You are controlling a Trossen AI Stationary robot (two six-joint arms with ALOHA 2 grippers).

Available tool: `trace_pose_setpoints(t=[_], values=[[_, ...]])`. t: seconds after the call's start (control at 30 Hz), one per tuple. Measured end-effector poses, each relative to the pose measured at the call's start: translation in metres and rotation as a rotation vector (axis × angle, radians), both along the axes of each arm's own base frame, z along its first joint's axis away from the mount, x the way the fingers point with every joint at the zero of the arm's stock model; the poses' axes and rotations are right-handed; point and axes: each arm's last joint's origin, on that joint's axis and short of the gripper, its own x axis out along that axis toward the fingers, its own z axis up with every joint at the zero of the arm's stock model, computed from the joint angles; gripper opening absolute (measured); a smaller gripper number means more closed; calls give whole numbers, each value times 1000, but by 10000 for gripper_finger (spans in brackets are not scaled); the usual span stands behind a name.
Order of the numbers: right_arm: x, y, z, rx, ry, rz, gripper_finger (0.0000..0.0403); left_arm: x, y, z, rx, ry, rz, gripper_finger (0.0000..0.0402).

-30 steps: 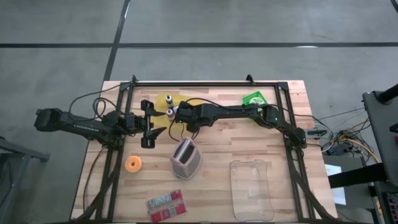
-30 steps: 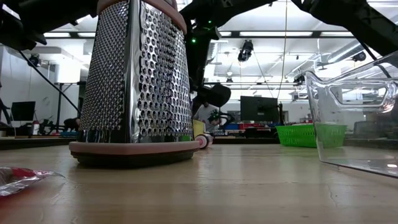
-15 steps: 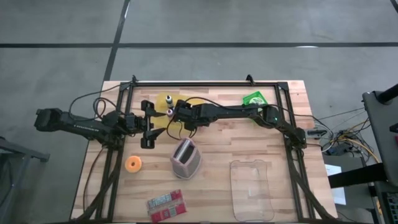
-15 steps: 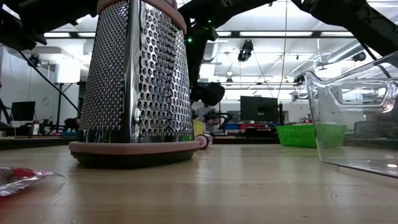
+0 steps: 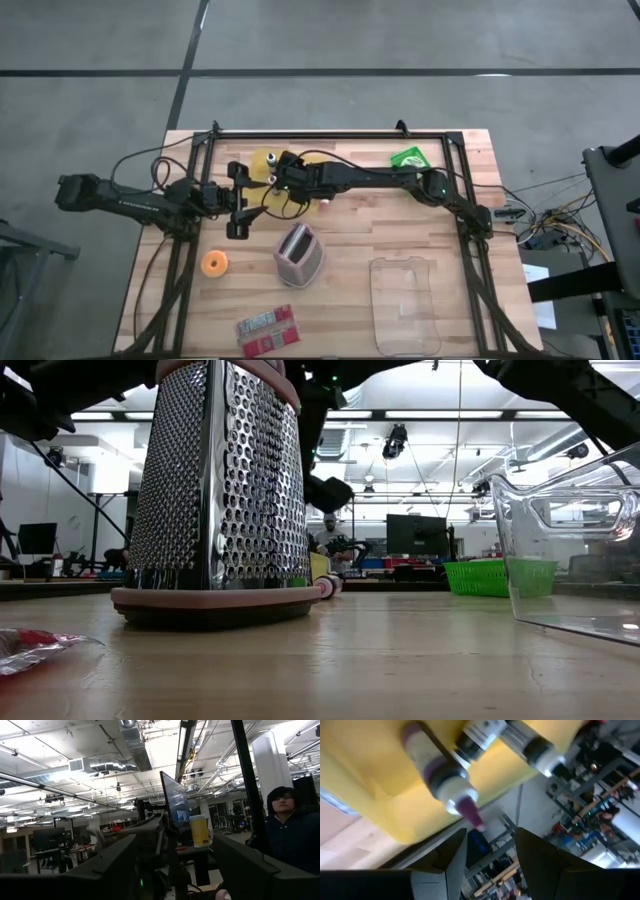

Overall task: Pick & Place Food Item
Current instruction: Put the pink donut into the green bin

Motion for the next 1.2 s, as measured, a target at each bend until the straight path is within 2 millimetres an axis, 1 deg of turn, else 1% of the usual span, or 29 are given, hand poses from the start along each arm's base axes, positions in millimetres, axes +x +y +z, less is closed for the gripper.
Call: trace_pose_setpoints(t=[0.13, 0.23, 0.4, 0.53, 0.63, 0.7, 0.8, 0.9, 0.97, 1.03, 1.1, 1.2], values=[[1, -2, 10, -27, -83, -79, 160, 0, 0, 0, -2, 0, -1, 261], [0, -4, 14, -22, -154, -166, 160, 0, 0, 0, -2, 0, -1, 261], [-11, -11, 11, 21, -160, -292, 160, -1, 0, 1, -1, -4, -1, 261], [-17, -21, 12, 31, -252, -430, 160, -1, 0, 0, 0, 2, -4, 261], [-23, -29, 20, 56, -339, -529, 160, 0, 0, -1, 0, 24, -4, 261], [-29, -35, 28, 118, -387, -577, 160, 0, 0, -2, -1, 34, -4, 261], [-38, -45, 47, 259, -489, -633, 160, -1, 0, -3, -4, 50, -5, 261], [-49, -53, 72, 413, -596, -661, 160, -2, 0, -3, -7, 62, -6, 261], [-55, -56, 90, 526, -676, -648, 160, -2, 0, -4, -7, 76, -7, 261], [-62, -57, 109, 652, -746, -593, 160, -3, 0, -5, -9, 94, -8, 261], [-69, -56, 129, 784, -832, -502, 160, -4, 0, -5, -8, 106, -7, 261], [-84, -48, 153, 986, -926, -288, 160, -5, 0, -5, -6, 107, -6, 261]])
